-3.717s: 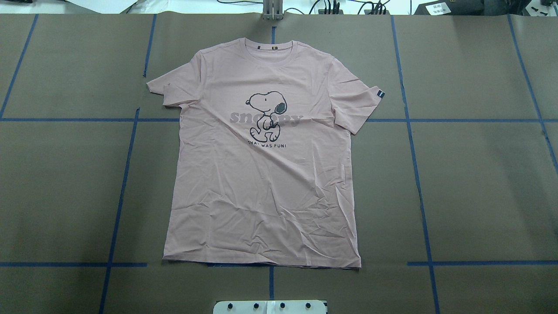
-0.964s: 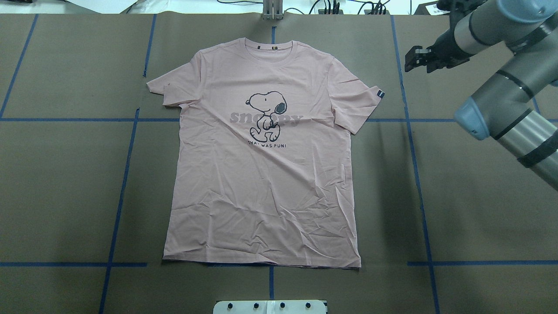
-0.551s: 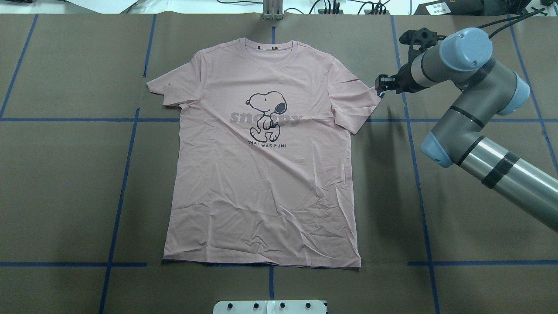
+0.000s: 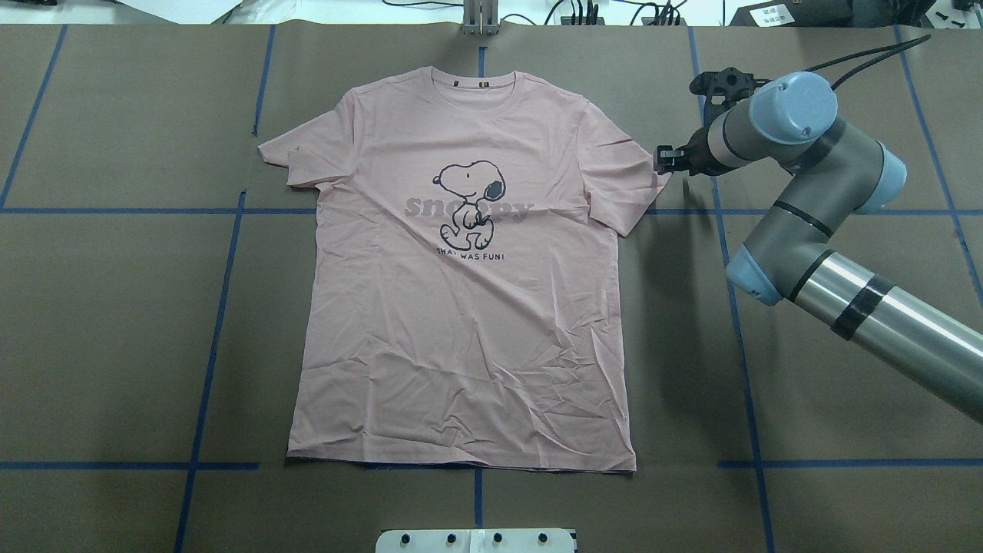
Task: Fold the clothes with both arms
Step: 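Move the right gripper toward the shirt's sleeve nearest it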
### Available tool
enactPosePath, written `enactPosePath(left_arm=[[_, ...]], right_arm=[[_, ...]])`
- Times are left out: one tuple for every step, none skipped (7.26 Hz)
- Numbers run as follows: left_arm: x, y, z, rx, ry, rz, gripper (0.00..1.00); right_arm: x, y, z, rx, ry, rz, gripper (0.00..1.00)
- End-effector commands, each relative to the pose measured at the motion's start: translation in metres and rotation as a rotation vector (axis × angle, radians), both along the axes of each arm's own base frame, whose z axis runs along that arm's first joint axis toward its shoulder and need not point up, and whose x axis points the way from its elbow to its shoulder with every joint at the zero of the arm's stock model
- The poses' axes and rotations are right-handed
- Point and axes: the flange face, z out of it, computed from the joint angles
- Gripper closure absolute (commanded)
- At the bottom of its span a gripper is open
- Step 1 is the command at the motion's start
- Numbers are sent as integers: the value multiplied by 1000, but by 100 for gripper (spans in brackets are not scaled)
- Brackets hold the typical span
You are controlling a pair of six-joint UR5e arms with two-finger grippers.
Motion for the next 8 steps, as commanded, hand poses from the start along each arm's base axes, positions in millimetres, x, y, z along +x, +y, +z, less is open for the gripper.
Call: enactPosePath(left_arm=[[0, 2, 1, 1, -1, -1, 0], [0, 2, 1, 1, -1, -1, 0], [0, 2, 1, 3, -1, -1, 0], [0, 2, 2, 1, -1, -1, 0], [0, 2, 2, 1, -1, -1, 0], [0, 2, 2, 2, -2, 0, 0], [0, 2, 1, 5, -3, 1, 0], [0, 2, 2, 4, -3, 1, 0]], right_arm=[[-4, -6, -4, 5, 5, 8, 41], [-7, -10, -8, 10, 10, 16, 41], [-8, -11, -6, 10, 12, 15, 41], [-8, -12, -2, 6, 21, 20, 41], [-10, -11, -1, 5, 23, 18, 41], [-12, -11, 1, 5, 27, 20, 41], [-14, -9, 1, 7, 29, 19, 41], [-17, -8, 2, 7, 32, 17, 41]])
